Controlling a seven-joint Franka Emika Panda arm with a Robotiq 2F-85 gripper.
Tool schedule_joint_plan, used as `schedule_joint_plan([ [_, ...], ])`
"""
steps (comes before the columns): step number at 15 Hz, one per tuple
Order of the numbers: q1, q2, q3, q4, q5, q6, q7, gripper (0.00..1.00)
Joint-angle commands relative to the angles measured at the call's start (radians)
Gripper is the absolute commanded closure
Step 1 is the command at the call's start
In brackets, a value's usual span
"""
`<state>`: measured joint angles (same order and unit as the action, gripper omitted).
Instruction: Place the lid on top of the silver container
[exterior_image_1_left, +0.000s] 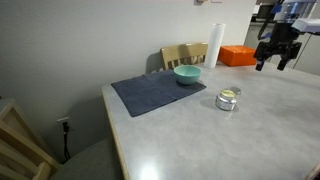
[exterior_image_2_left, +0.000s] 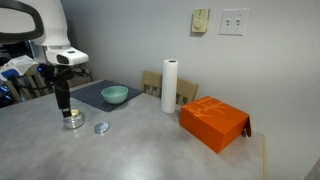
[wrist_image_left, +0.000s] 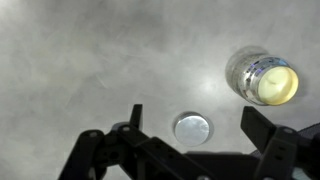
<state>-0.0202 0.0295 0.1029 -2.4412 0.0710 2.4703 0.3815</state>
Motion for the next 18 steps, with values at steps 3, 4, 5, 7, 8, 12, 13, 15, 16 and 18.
schedule_joint_plan([
  [3,0.026,0.012,-0.027,0.01,0.021,-0.055,-0.181,0.0],
  [4,0.025,0.031,-0.028,0.022,0.034,-0.055,-0.246,0.0],
  [5,0.026,0.047,-0.029,0.031,0.036,-0.058,-0.291,0.0],
  [7,0.025,0.074,-0.031,0.041,0.031,-0.05,-0.369,0.0],
  [8,0.025,0.087,-0.031,0.046,0.034,-0.035,-0.398,0.0],
  [12,0.024,0.146,-0.033,0.075,0.036,0.047,-0.422,0.0],
  [13,0.029,0.16,-0.035,0.081,0.015,0.073,-0.403,0.0],
  [15,0.038,0.197,-0.046,0.096,-0.039,0.13,-0.359,0.0],
  [16,0.043,0.23,-0.057,0.112,-0.074,0.16,-0.332,0.0],
  [18,0.054,0.274,-0.072,0.139,-0.11,0.187,-0.294,0.0],
])
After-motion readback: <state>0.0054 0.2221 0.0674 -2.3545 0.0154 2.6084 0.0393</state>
